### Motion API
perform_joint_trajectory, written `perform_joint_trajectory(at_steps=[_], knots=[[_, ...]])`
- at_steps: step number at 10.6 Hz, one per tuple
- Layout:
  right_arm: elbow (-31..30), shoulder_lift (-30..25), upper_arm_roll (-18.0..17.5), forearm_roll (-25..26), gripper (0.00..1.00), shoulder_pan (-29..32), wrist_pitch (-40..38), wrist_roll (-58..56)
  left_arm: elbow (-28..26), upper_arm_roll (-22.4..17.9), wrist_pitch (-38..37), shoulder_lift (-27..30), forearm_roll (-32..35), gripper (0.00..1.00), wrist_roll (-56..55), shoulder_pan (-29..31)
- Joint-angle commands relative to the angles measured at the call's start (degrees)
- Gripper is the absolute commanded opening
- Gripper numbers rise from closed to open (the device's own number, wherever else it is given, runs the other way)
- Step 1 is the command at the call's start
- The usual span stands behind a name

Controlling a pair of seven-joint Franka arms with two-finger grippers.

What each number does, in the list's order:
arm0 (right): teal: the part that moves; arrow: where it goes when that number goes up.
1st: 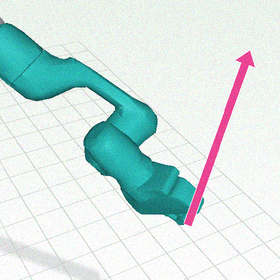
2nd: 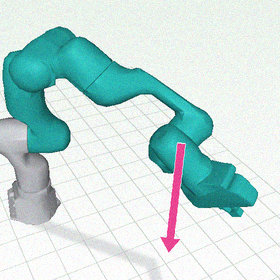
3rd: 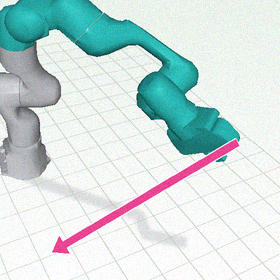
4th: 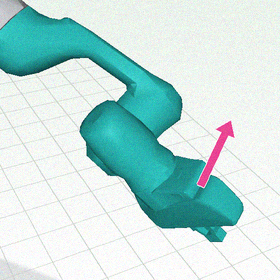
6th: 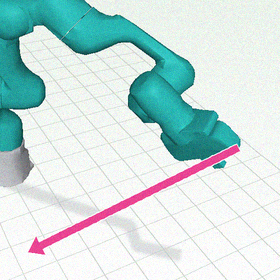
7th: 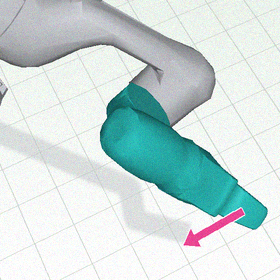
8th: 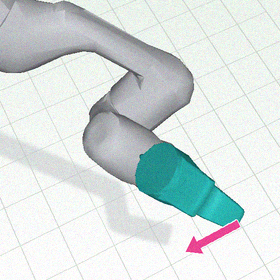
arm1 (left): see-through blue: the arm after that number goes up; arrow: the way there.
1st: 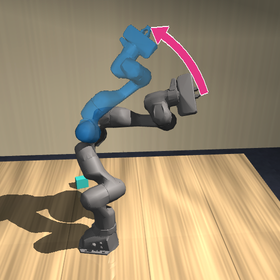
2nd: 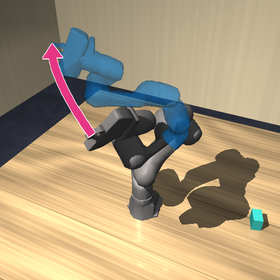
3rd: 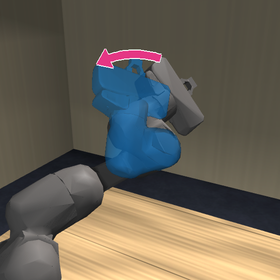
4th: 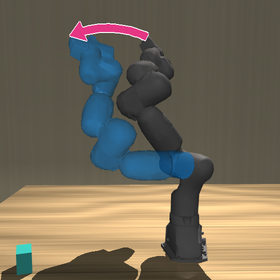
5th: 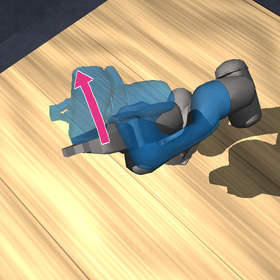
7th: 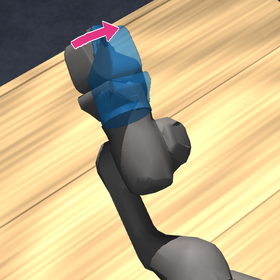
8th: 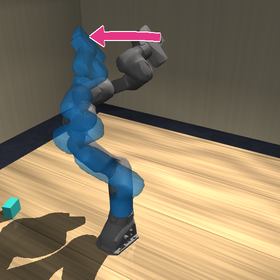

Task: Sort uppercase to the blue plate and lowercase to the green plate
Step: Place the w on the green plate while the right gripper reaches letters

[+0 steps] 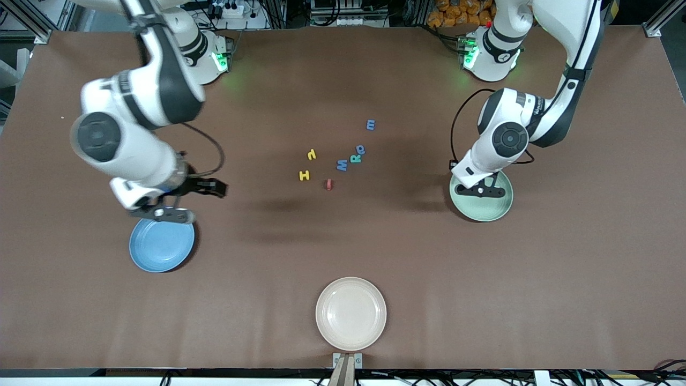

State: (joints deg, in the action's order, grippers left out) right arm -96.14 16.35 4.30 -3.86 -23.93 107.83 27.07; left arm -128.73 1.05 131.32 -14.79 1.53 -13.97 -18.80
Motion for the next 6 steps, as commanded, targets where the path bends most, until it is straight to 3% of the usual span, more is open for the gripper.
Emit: perform_joint_trajectory(at_steps=[1, 3, 4, 5, 6], knots=[[-1.77, 2.36, 0.54, -0.80, 1.00, -6.89, 5.62, 8.58, -0.82, -0.17, 3.32, -1.81, 1.89, 0.25, 0.70, 0.35], [-1.60, 6.57, 0.54, -0.89, 1.00, -11.82, 11.06, 15.43, -2.40, -0.52, 7.45, -3.22, 3.38, 0.28, 0.70, 0.35], [-1.42, 8.85, 0.54, -0.89, 1.00, -14.37, 13.52, 19.03, -2.32, -0.96, 7.55, -2.70, 3.48, 0.36, 0.79, 0.35], [-1.42, 10.70, 0.54, -0.80, 1.00, -16.57, 15.72, 21.85, -2.41, -1.05, 7.55, -2.52, 3.48, 0.46, 0.79, 0.35], [-1.42, 11.94, 0.54, -0.80, 1.00, -17.81, 16.79, 23.36, -2.32, -1.05, 7.55, -2.44, 3.48, 0.70, 0.96, 0.35]])
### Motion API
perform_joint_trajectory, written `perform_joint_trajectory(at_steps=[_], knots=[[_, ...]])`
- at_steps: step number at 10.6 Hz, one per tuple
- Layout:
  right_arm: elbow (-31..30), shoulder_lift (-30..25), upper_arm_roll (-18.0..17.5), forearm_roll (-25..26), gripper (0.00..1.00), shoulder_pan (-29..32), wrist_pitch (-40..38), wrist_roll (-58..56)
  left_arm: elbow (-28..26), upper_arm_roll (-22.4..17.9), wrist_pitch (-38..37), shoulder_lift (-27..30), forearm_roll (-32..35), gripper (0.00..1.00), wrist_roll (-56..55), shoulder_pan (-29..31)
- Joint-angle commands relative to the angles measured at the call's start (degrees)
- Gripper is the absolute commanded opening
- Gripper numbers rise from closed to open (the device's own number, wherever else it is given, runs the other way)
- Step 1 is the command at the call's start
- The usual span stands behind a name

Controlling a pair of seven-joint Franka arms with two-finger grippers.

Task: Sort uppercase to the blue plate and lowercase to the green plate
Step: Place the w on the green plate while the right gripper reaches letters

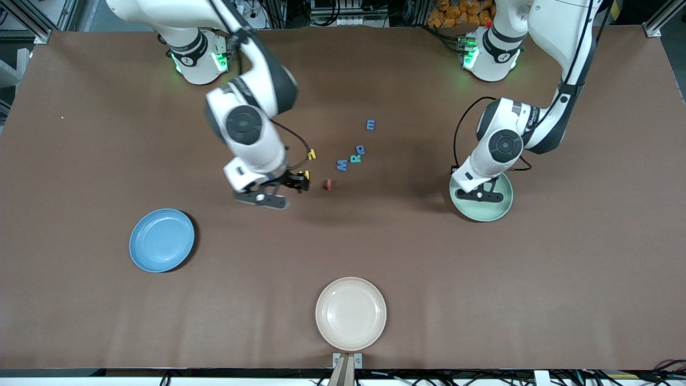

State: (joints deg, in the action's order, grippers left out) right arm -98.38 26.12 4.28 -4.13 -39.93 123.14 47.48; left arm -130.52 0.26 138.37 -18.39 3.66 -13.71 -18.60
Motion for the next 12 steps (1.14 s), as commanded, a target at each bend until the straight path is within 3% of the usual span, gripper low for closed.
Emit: perform_joint_trajectory(at_steps=[1, 2, 5, 7, 12], knots=[[0.82, 2.79, 0.56, -0.53, 1.00, -2.51, 1.58, 3.31, -0.53, -0.26, 0.41, 1.51, 1.35, 0.74, 0.88, 0.14], [0.82, 3.67, 0.56, -0.62, 1.00, -3.48, 1.75, 3.49, -0.53, -0.35, 0.41, 2.12, 1.35, 0.76, 0.88, 0.14], [0.65, 6.92, 0.64, -0.53, 1.00, -6.73, 6.23, 7.88, -0.53, -0.26, -0.03, 4.75, 1.35, 0.96, 1.14, 0.85], [0.47, 8.15, 0.64, -0.53, 1.00, -7.62, 7.99, 8.06, -0.27, -0.26, -1.60, 6.69, 1.35, 1.00, 1.14, 1.11], [0.47, 11.32, 0.64, -0.44, 1.00, -8.85, 11.34, 8.15, 1.23, 0.18, -12.05, 13.54, 0.65, 1.00, 0.53, 0.58]])
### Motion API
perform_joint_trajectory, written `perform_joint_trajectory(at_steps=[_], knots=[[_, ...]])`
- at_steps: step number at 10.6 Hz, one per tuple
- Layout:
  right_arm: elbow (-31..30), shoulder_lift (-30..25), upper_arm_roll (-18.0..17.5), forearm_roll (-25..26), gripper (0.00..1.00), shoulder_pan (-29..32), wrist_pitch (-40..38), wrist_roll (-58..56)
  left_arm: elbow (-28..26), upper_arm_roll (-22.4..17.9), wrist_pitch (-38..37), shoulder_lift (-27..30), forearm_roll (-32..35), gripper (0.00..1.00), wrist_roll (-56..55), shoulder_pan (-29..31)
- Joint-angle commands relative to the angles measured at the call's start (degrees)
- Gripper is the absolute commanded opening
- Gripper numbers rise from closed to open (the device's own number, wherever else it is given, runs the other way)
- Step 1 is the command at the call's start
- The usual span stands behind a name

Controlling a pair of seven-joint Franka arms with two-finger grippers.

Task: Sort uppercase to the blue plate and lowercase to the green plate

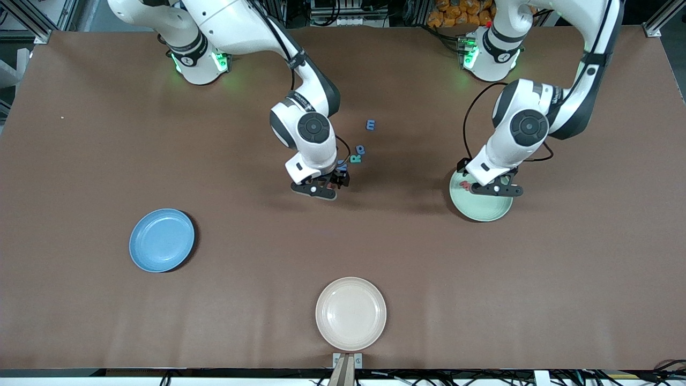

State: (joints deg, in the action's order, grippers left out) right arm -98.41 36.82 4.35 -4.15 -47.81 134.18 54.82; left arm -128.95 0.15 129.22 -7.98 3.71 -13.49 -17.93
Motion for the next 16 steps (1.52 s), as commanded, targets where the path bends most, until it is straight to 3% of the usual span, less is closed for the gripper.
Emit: perform_joint_trajectory(at_steps=[1, 3, 8, 9, 10, 11, 16], knots=[[0.50, 0.97, 0.57, -0.25, 1.00, -0.97, 0.73, 0.73, -0.25, 0.46, -3.27, 4.36, 0.25, 1.00, -0.30, -0.26], [0.41, 1.58, 0.57, -0.16, 1.00, -1.15, 1.35, 0.82, 0.71, 1.95, -3.28, 4.46, -3.70, 1.00, -3.54, -0.44], [0.41, 2.81, 0.57, -0.42, 1.00, -2.11, 1.35, 1.87, 1.50, 5.73, -3.10, 3.85, -4.59, 1.00, -15.33, -2.46], [0.32, 2.82, 0.57, -0.42, 0.73, -2.55, 1.35, 1.87, 1.51, 6.34, -2.84, 3.67, -4.94, 1.00, -16.47, -2.55], [0.32, 2.82, 0.57, -0.42, 0.15, -2.64, 1.35, 1.87, 1.51, 6.52, -2.84, 3.50, -5.12, 1.00, -16.65, -2.55], [0.41, 2.82, 0.57, -0.42, 0.00, -2.73, 1.44, 1.96, 1.42, 7.05, -2.75, 3.41, -5.38, 1.00, -16.83, -2.72], [0.50, 2.46, 0.66, 0.02, 0.00, -2.12, 2.14, 1.87, 1.42, 9.42, -0.83, 2.80, -5.82, 1.00, -20.78, -3.87]])
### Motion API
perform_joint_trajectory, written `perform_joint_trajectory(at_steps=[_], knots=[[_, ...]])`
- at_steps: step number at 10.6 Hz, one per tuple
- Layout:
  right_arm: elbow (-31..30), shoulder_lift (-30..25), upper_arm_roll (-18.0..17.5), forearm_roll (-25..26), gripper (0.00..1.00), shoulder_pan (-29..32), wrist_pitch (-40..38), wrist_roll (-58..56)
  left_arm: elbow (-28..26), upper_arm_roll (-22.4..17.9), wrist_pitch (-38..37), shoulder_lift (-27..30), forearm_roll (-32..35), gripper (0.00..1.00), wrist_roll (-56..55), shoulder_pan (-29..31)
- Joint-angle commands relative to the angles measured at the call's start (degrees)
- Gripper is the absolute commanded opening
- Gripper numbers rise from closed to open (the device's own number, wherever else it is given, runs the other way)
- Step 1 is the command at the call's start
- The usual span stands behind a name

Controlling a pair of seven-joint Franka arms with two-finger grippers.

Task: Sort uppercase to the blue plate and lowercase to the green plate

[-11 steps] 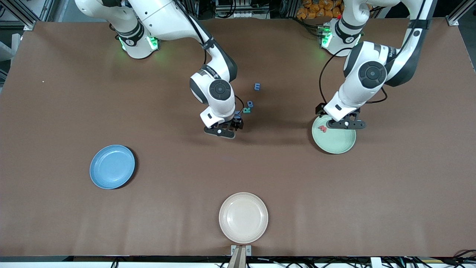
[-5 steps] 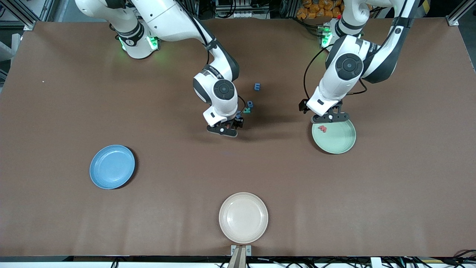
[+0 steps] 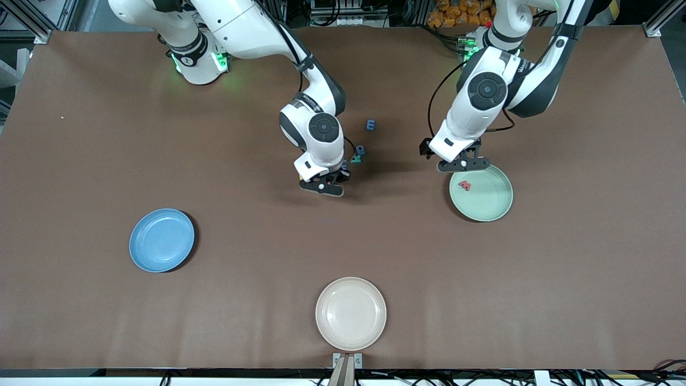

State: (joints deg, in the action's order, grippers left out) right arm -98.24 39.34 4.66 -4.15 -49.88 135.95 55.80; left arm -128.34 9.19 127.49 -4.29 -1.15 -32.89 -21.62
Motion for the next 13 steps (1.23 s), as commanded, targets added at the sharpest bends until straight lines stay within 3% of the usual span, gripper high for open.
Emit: perform_joint_trajectory(at_steps=[1, 4, 9, 11, 13], knots=[[0.42, -0.40, 0.61, 0.02, 0.00, 0.21, 0.28, 0.89, 0.81, 1.18, 2.23, -1.33, -0.96, 1.00, -3.39, -0.61], [0.42, -4.17, 3.24, 0.02, 0.00, 2.32, -0.95, 1.86, 0.81, 2.77, 5.39, -3.79, -0.96, 1.00, -7.53, -1.14], [0.33, -4.89, 19.05, 0.28, 0.00, 3.46, -8.86, 1.51, 0.81, 6.02, 11.10, -10.55, -0.79, 1.00, -15.17, -5.43], [0.24, -4.98, 19.69, 0.28, 0.00, 10.11, -10.26, 0.90, 0.90, 7.77, 11.73, -11.52, 0.00, 1.00, -18.16, -7.37], [0.24, -4.98, 19.86, 0.28, 0.00, 18.28, -10.71, -8.02, 0.90, 8.39, 11.82, -11.70, 2.10, 1.00, -19.05, -9.56]])
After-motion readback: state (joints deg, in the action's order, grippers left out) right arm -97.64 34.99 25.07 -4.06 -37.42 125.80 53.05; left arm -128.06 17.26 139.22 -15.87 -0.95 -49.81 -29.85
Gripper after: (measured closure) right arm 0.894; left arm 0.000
